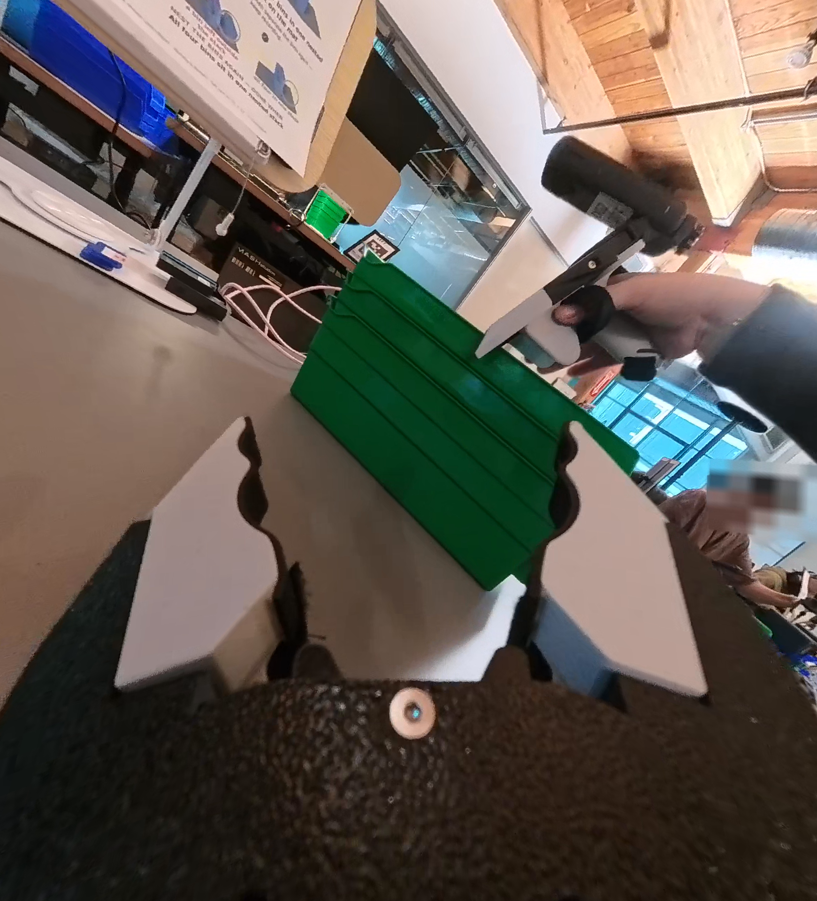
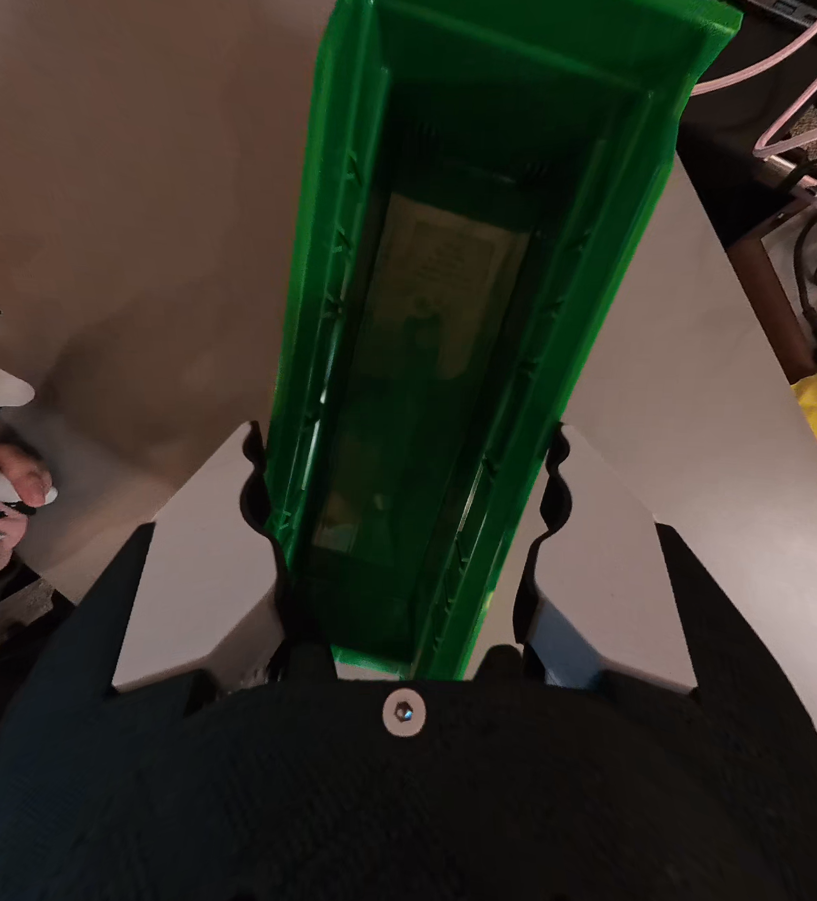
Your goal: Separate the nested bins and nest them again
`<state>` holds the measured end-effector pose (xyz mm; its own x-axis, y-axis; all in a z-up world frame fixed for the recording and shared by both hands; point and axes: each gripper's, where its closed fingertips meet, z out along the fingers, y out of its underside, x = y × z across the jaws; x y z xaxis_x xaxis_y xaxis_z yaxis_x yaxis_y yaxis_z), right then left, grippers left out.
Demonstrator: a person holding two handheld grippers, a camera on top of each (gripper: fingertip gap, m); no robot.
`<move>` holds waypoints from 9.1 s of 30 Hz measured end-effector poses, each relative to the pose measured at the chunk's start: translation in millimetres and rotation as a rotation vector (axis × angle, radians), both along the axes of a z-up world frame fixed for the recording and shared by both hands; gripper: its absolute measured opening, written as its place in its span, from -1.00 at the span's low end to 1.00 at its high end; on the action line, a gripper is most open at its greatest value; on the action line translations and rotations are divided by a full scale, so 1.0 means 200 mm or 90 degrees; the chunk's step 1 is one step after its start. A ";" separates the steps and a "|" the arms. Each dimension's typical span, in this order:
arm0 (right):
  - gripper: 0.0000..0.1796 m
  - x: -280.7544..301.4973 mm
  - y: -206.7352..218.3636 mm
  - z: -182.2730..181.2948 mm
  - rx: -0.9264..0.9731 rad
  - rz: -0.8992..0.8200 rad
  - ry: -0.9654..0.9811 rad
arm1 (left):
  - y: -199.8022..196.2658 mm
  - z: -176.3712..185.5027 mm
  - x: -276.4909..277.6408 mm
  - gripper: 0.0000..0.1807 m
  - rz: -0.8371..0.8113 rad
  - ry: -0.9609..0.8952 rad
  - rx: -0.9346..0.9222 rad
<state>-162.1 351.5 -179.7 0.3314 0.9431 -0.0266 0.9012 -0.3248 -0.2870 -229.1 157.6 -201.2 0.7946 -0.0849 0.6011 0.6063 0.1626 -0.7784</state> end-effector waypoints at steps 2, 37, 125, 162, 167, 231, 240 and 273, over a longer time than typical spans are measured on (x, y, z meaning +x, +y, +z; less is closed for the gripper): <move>0.20 0.00 0.00 0.01 0.001 0.002 -0.012 | 0.00 0.00 0.00 0.31 0.000 -0.001 0.000; 0.12 0.36 0.19 0.75 0.048 -0.062 0.168 | 0.00 0.00 0.00 0.31 -0.006 -0.003 0.001; 0.13 0.48 0.41 0.56 0.133 -0.198 0.060 | 0.01 0.00 -0.01 0.30 -0.019 -0.041 0.010; -0.36 0.78 -0.52 -0.10 0.680 0.279 0.318 | 0.02 -0.02 0.00 0.30 -0.016 -0.021 -0.008; -0.67 0.84 -0.53 -0.16 0.827 0.301 0.305 | 0.02 -0.02 0.00 0.29 -0.015 -0.025 -0.004; -0.70 0.45 -0.49 0.05 0.682 0.711 -0.041 | 0.01 -0.01 -0.01 0.29 -0.014 -0.031 0.008; -0.70 0.37 -0.46 -0.06 0.649 0.728 -0.047 | 0.01 -0.01 -0.01 0.29 -0.016 -0.034 0.008; -0.71 0.30 -0.42 -0.32 0.601 0.757 -0.063 | 0.01 -0.01 -0.01 0.29 -0.019 -0.041 0.010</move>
